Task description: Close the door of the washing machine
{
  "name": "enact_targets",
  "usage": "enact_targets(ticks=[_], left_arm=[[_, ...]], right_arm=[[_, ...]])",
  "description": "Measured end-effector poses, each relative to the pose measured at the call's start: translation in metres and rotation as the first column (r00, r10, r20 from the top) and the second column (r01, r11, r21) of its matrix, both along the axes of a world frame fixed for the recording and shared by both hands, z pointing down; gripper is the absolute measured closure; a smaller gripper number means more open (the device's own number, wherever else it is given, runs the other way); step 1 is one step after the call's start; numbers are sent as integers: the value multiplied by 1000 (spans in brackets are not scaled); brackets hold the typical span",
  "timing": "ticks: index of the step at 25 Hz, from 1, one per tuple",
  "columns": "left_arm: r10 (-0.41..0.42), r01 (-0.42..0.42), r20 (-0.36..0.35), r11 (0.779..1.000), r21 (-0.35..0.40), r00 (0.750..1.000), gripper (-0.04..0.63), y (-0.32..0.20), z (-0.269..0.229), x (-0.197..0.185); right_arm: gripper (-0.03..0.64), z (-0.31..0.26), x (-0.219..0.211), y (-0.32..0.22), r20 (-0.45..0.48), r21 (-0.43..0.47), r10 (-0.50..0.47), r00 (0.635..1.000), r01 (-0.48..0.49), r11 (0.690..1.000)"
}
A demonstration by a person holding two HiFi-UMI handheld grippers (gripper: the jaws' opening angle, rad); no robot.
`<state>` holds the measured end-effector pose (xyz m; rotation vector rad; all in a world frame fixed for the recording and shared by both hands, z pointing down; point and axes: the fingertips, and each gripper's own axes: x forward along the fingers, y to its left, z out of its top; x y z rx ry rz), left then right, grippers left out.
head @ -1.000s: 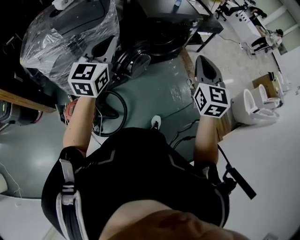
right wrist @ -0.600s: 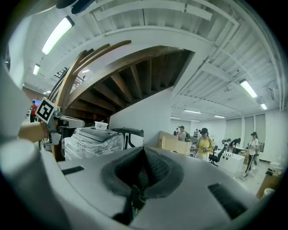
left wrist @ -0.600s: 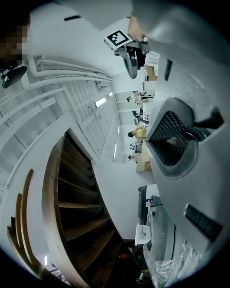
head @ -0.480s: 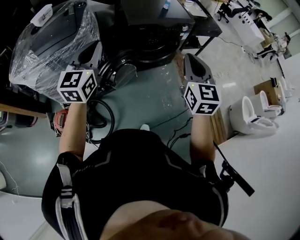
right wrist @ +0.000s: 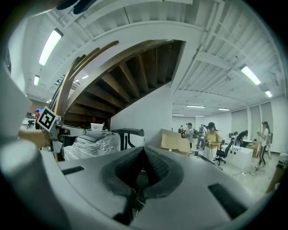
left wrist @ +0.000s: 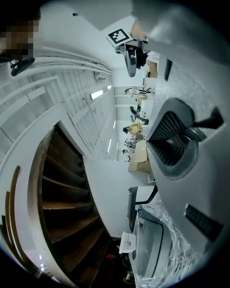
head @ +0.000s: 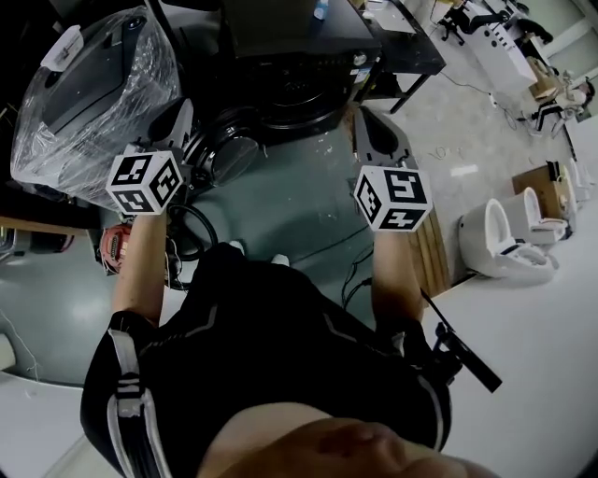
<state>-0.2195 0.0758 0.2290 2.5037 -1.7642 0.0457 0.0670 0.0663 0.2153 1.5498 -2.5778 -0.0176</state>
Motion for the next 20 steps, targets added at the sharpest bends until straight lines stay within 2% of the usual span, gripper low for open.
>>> enact_targets(ticks=[3,5,11,13,16,20], left_arm=[[45,-45,23,999,0,999,592,-16,9,-1],[84,-84,12,996,-1,996,592,-29,16,-6],[121,-121,-17,993,7,993,592,-70,39,-38],[111,-111,-25,994,3,994,592,-85,46,-54],[87,-89,-77,996,-20,993,592,-105,62,-84],[83,-84,-10,994,-69,996,592,-125,89,-110]], right_arm=[[612,8,-11,-21,-10,-11,-13,1000,12,1000],[612,13,-22,-35,-12,-20,-12,1000,11,1000],[612,24,-61,-78,5,-42,32,999,-32,999],[612,32,-76,-93,1,-55,31,1000,-30,998],[612,52,-102,-112,-5,-102,9,1000,-9,995],[612,80,-134,-131,-20,-157,-25,999,21,987]])
